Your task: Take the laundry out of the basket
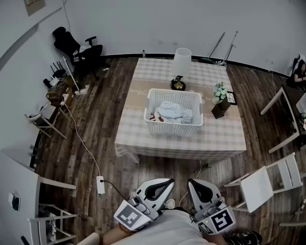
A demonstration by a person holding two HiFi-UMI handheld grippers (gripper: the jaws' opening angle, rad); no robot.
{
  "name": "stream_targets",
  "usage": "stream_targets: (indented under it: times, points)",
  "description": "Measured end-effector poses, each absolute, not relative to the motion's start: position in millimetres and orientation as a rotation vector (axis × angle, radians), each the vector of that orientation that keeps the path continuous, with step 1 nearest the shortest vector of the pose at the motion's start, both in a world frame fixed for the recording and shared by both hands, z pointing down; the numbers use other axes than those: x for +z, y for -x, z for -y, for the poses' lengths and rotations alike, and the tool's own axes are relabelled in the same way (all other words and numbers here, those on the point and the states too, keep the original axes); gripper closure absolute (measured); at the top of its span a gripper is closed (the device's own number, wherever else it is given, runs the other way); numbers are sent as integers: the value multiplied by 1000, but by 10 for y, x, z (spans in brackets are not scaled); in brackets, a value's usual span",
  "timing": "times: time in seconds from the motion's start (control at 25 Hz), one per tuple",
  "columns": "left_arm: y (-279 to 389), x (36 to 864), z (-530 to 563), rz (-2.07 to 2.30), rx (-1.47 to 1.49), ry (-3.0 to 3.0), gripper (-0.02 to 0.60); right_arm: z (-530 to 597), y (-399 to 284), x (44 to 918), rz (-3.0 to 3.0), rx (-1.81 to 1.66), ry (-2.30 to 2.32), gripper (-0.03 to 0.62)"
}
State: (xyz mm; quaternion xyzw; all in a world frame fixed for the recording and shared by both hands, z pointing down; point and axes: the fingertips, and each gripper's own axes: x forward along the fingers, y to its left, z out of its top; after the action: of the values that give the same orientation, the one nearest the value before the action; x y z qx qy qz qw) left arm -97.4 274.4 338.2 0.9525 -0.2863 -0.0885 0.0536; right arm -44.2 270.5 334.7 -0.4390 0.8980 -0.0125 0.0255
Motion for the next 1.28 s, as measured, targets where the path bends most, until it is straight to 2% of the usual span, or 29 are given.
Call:
stream_targets:
  times: [0.4, 0.64, 0.8, 0.92, 1.28]
  points:
    - [914, 3412, -2730, 872, -249, -2890, 554, -2704, 444, 3377, -2781, -56, 1331, 602]
    - [673, 3538, -2700, 876, -209, -2865, 554, -2669, 189, 3449, -2750, -95, 1340, 599]
    - [498, 3470, -2631, 914, -328, -2902, 554, -2643, -20, 3498, -2757, -104, 1348, 597]
    - [316, 3601, -2646, 899, -206, -2850, 554, -2616, -193, 3522, -2757, -101, 1362, 597]
    - [171, 3654, -2461, 909, -165, -2855, 554, -2410, -352, 3626, -2737, -145, 1362, 597]
